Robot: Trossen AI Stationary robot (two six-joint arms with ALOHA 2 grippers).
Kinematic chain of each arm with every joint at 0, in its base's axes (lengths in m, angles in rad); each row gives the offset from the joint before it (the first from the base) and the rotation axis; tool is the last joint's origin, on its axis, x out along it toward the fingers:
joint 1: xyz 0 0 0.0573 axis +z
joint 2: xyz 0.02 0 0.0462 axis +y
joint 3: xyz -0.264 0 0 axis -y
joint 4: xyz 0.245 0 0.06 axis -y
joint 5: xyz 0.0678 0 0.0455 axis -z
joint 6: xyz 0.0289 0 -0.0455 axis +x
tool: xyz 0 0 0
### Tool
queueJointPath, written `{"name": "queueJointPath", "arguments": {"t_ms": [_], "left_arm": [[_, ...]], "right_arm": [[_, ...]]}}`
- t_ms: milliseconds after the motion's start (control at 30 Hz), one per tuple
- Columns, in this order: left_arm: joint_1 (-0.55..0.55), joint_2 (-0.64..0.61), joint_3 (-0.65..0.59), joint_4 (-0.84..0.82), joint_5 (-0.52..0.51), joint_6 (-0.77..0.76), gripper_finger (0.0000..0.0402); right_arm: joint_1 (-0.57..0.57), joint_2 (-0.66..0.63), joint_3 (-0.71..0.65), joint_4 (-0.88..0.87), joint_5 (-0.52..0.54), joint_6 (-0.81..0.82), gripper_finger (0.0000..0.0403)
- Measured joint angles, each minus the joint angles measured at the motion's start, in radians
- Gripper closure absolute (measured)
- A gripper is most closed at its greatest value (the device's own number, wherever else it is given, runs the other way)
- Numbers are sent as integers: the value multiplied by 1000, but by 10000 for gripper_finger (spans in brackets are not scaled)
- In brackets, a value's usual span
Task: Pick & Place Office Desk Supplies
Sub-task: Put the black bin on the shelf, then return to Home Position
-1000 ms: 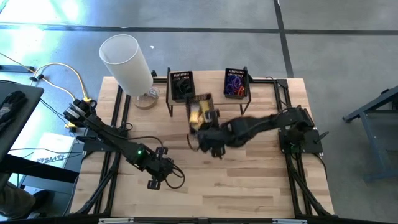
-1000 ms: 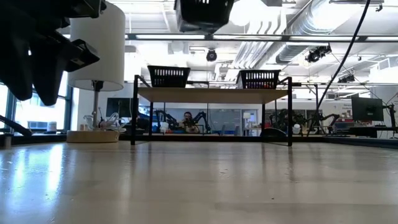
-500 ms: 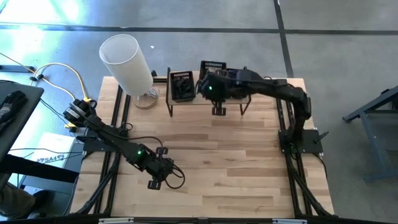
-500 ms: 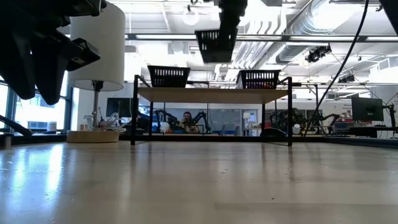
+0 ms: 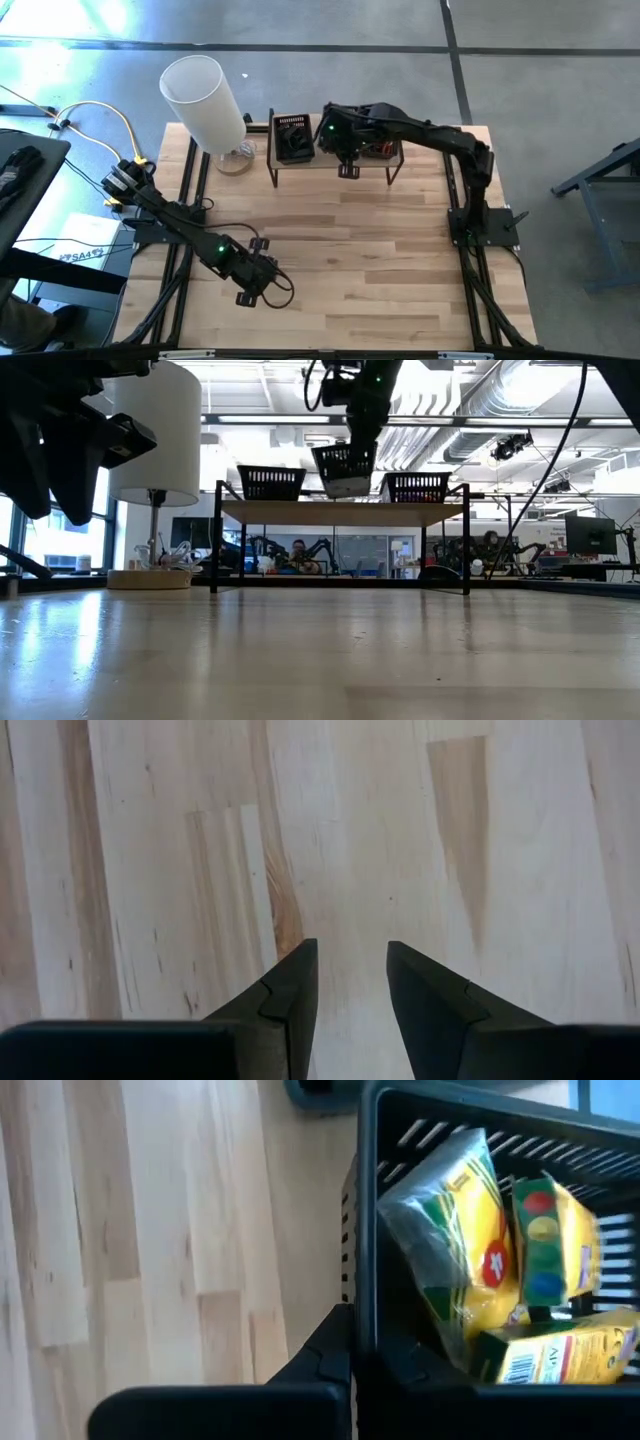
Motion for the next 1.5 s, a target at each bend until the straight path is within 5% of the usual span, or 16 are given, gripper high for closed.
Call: {"name": "queueJointPath", "arguments": {"t_ms": [833, 1100, 1500], "left_arm": [[0, 0, 0, 19, -3, 0, 285], [0, 0, 0, 19, -3, -1, 285], [1, 0, 0, 32, 0, -40, 285]], "right_arm": [[-21, -2, -170, 165, 9, 34, 398], [-13, -7, -170, 160, 33, 52, 335], [87, -77, -170, 154, 224, 27, 244]]}}
